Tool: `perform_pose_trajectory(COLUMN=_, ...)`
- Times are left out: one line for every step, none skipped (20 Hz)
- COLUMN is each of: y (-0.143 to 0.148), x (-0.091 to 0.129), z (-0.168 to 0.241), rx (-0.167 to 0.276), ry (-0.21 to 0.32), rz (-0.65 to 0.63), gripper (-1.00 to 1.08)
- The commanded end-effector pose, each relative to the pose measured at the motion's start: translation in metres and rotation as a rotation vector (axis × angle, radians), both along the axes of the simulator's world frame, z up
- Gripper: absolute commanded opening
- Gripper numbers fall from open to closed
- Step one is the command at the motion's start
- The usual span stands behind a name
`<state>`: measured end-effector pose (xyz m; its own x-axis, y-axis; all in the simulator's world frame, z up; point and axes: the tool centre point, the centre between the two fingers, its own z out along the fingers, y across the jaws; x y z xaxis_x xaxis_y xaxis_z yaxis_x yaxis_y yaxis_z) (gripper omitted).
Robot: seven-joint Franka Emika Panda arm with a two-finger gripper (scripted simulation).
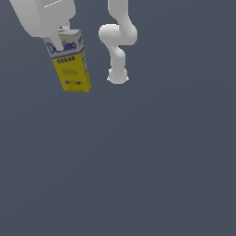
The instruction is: Pick up the object and move it to a goal position.
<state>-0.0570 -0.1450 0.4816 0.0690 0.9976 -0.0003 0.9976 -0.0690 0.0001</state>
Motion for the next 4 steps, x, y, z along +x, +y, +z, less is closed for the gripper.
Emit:
perform_pose_trajectory(y=-0.0021, x=0.001, z=0.0034, rx=0.0, ry=0.0, rz=0.001, gripper=-1.0)
perform_pose_trajectory(y=-0.0025, x=0.0012, z=0.0039, rx=0.0, ry=0.0, rz=0.001, gripper=-1.0)
perform_pose_trajectory(y=-0.0027, x=0.0013, z=0.0043, rx=0.0, ry=0.0, rz=0.001, gripper=-1.0)
perform_pose_trajectory(y=-0.0028, x=0.0014, z=0.0044, rx=0.0, ry=0.0, rz=0.001, gripper=-1.0)
